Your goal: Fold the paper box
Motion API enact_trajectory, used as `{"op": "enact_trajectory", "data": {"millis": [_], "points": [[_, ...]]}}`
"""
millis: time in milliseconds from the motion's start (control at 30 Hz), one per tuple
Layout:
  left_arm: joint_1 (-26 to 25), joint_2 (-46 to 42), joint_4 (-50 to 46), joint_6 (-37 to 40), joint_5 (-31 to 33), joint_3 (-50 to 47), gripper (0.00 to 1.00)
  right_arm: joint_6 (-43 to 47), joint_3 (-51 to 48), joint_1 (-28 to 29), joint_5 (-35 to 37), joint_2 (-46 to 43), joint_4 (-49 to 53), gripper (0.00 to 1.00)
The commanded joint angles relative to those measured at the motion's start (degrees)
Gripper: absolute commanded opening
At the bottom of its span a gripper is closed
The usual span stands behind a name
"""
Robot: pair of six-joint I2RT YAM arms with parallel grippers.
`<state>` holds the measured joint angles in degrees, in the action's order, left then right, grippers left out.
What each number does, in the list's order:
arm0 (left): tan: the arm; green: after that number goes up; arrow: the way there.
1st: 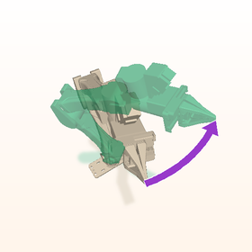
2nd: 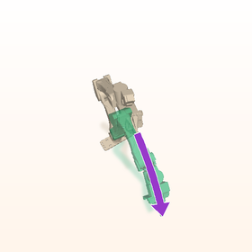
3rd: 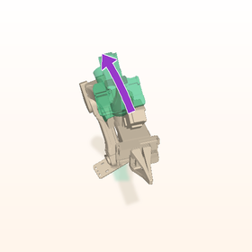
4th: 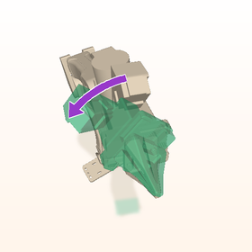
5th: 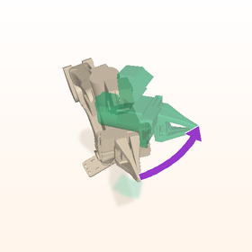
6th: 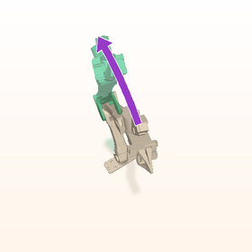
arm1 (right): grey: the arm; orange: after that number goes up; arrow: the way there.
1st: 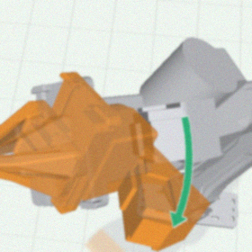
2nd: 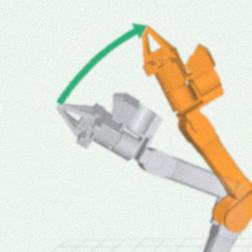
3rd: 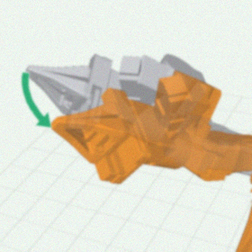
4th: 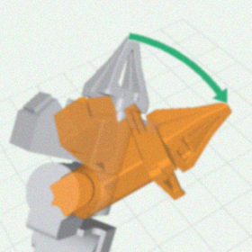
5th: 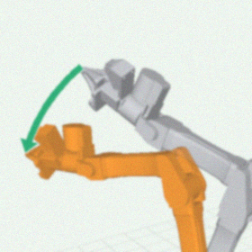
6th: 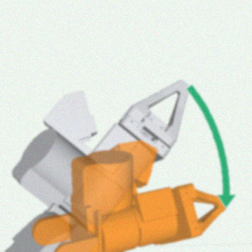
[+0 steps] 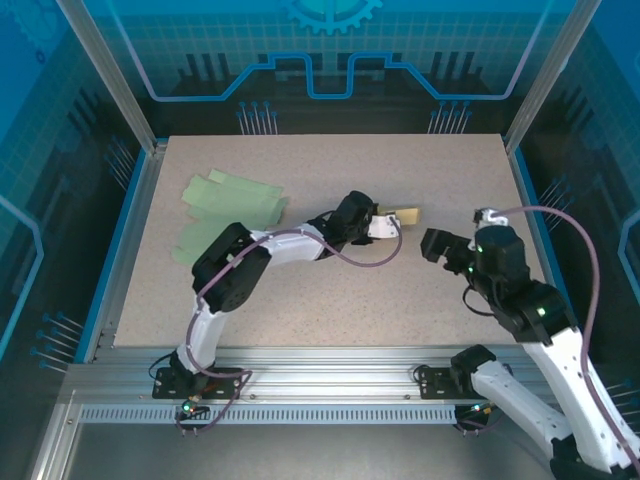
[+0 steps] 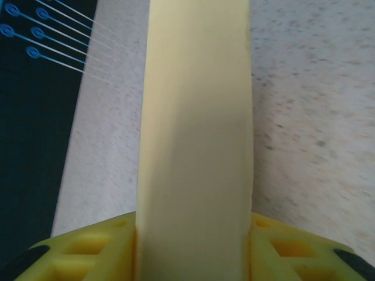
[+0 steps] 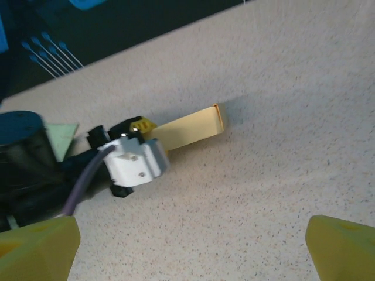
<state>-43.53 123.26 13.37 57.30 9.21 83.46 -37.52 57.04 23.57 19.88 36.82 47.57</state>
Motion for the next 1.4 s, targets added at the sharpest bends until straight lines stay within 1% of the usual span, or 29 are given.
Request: {"op": "enact_trajectory", "data": {"millis": [0, 67, 133, 200, 267, 400, 467, 600, 700, 767, 867, 900, 1000, 1067, 1100, 1200, 1267, 1367], "points": [[0.02, 5.0, 6.2, 4.1, 4.45, 4.57, 0.46, -0.98, -0.85, -0.19, 3.45, -3.47, 2.81, 1.0], [-0.27, 7.54, 7.52, 6.28, 5.69, 6.84, 0.47, -1.21, -0.93, -0.19, 3.82, -5.32, 3.19, 1.0], [-0.25, 8.94, 8.84, 7.26, 5.5, 7.73, 0.52, -1.15, -1.28, -0.21, 4.06, -6.9, 2.97, 1.0], [-0.27, 9.75, 8.87, 7.1, 5.11, 8.41, 0.61, -1.16, -1.7, -0.19, 4.29, -8.05, 2.78, 1.0], [-0.25, 10.13, 8.79, 6.6, 4.55, 8.48, 0.74, -1.24, -2.0, -0.19, 4.44, -8.9, 2.47, 1.0], [-0.63, 8.89, 8.65, 4.32, 3.62, 7.26, 0.88, -1.43, -2.38, -0.2, 4.96, -9.23, 2.26, 1.0], [-1.12, 7.1, 9.19, 3.24, 2.31, 4.83, 0.98, -1.5, -2.43, -0.17, 5.16, -9.19, 2.17, 1.0], [-2.51, 1.28, 11.14, 0.73, -0.37, -2.36, 0.99, -1.77, -2.4, -0.27, 5.6, -9.13, 2.22, 1.0], [-3.57, -5.44, 10.75, -4.33, -3.33, -8.33, 0.99, -1.84, -2.47, -0.21, 5.78, -8.91, 1.92, 1.0], [-4.07, -10.9, 10.28, -9.47, -5.1, -12.59, 0.99, -1.62, -2.6, -0.28, 5.87, -8.93, 1.37, 1.0], [-4.2, -19.72, 11.26, -19.56, -4.71, -18.23, 0.99, -0.41, -3.04, -0.28, 5.59, -8.94, 0.14, 1.0], [-4.2, -22.44, 11.65, -22.43, -3.69, -19.6, 0.99, 0.38, -3.14, -0.21, 5.58, -8.83, -0.22, 1.0], [-3.84, -30.26, 10.55, -29.89, 2.48, -22.88, 0.99, 1.89, -3.55, -0.27, 5.94, -8.22, -0.85, 1.0], [-2.63, -35.11, 6.48, -35.49, 5.98, -24.09, 0.99, 2.83, -3.99, -0.22, 5.3, -7.65, -2.02, 1.0], [-1.8, -37.38, 4.15, -38.27, 6.65, -24.49, 0.99, 3.05, -4.21, -0.28, 4.79, -7.34, -2.62, 1.0], [3.56, -44.47, -3.78, -50.44, 6.6, -26.54, 0.99, 3.24, -5.06, -0.28, 2.82, -5.83, -4.43, 1.0], [9.2, -49.66, -7.47, -59.97, 6.44, -29.53, 0.99, 2.82, -5.35, -0.3, 1.32, -4.01, -5.15, 1.0], [17.75, -55.15, -12.64, -71.15, 6.62, -34.29, 0.99, 2.36, -5.61, -0.29, -2.15, -0.69, -6.57, 1.0]]}}
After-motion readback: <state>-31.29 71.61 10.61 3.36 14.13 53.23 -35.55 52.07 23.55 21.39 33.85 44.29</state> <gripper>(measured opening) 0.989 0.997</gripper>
